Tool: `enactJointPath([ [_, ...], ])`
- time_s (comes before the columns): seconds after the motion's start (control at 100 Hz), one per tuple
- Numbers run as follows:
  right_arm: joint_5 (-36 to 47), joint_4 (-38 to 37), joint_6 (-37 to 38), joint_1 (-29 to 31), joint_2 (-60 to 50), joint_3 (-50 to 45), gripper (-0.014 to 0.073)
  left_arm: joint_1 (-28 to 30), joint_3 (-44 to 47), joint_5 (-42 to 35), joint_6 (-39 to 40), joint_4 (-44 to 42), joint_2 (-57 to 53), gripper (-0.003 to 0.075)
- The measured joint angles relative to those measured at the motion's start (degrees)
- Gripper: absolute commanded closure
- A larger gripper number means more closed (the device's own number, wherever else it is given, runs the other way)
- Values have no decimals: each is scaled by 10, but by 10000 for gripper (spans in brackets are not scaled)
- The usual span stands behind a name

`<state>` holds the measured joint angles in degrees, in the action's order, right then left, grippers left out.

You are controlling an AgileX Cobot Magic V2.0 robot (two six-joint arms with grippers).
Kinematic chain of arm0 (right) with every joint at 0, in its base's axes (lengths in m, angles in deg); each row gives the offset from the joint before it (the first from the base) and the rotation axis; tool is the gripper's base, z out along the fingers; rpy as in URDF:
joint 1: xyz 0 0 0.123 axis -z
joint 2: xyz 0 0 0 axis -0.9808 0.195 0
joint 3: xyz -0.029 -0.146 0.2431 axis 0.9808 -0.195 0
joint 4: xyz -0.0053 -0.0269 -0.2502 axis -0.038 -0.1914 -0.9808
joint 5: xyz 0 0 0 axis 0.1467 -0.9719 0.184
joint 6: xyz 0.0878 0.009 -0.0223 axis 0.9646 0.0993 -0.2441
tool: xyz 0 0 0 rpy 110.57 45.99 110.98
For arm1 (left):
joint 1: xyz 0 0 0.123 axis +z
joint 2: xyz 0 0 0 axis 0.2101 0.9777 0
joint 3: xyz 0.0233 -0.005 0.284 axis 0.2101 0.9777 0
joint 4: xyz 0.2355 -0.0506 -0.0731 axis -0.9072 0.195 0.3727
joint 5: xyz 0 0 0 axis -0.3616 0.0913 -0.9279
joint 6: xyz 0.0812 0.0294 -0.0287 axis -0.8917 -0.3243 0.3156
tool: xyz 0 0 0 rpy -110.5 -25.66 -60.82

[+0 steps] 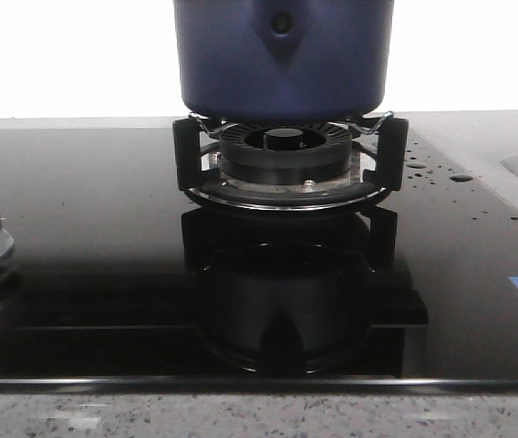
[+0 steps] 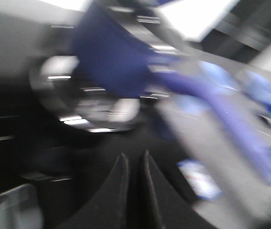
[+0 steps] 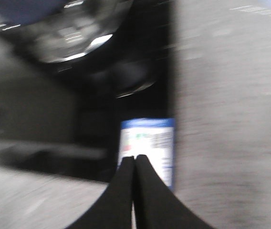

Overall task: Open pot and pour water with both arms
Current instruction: 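Grasp the purple lid knob with the left gripper and lift the lid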

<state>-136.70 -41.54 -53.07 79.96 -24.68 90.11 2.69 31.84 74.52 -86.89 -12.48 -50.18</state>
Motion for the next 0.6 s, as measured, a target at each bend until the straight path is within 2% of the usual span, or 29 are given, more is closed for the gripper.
enactJointPath([
  [0.1,-5,66,-51,-4,0,2,665,-4,-47,112,-85,78,73,738],
  [0.2,-4,116,-136,-4,0,5,665,-5,-105,196,-156,104,147,740],
  [0.38,32,139,-229,-4,0,28,659,-5,-199,226,-297,102,237,718],
  [0.48,59,141,-267,-4,0,41,576,-5,-245,229,-400,96,271,589],
  [0.6,78,144,-299,-4,0,53,335,-5,-286,226,-464,96,303,379],
])
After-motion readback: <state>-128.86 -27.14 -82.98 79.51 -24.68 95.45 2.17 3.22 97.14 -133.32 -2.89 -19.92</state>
